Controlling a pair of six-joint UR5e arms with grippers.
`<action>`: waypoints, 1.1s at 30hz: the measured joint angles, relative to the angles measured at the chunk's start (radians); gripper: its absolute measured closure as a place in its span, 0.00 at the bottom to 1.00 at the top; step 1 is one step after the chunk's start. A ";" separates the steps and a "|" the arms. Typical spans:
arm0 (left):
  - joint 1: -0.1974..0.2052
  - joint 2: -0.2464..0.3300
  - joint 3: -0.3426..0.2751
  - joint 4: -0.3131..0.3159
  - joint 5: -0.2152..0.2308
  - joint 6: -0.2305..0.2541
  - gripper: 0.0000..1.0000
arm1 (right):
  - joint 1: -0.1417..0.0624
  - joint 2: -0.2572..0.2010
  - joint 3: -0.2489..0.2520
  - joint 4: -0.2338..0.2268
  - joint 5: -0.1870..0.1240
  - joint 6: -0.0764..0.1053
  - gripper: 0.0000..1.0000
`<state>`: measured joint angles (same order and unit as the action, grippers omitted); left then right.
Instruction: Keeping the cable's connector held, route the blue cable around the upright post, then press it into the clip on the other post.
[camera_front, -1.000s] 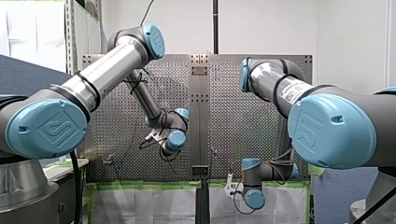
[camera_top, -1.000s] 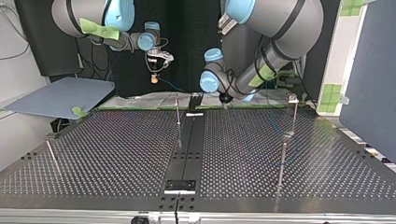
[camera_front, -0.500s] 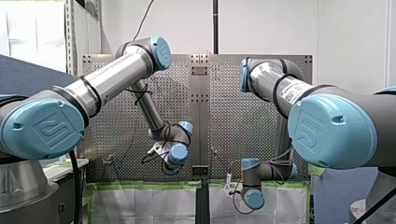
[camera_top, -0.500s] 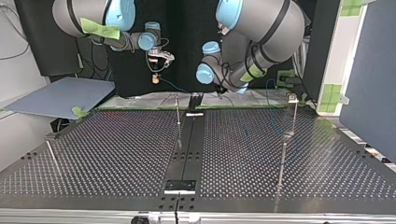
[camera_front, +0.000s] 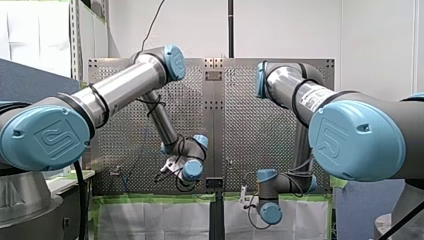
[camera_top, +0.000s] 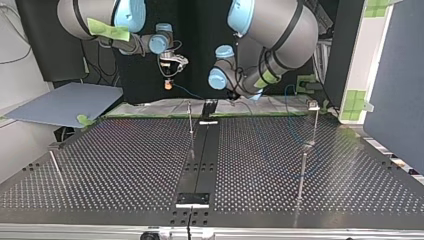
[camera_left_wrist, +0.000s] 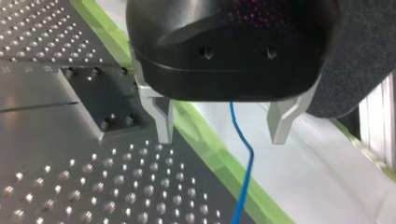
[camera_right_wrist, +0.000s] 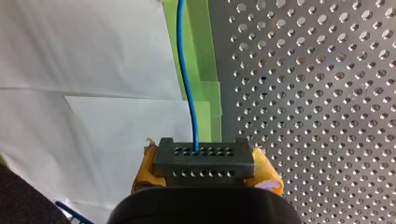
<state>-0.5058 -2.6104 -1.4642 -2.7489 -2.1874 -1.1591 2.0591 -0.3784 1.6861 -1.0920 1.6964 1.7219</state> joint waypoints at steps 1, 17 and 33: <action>-0.001 -0.007 0.007 0.002 0.006 -0.007 0.00 | 0.001 0.000 0.000 0.000 0.000 -0.001 1.00; 0.015 -0.090 0.044 -0.034 0.104 -0.139 0.00 | 0.020 -0.064 0.000 0.017 -0.018 -0.015 1.00; 0.023 -0.094 0.044 0.004 0.231 -0.266 0.00 | 0.030 -0.080 0.000 0.052 -0.018 -0.038 1.00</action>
<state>-0.4825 -2.7041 -1.4201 -2.7451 -1.9565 -1.4251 2.0893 -0.4583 1.6862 -1.0401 1.6783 1.6836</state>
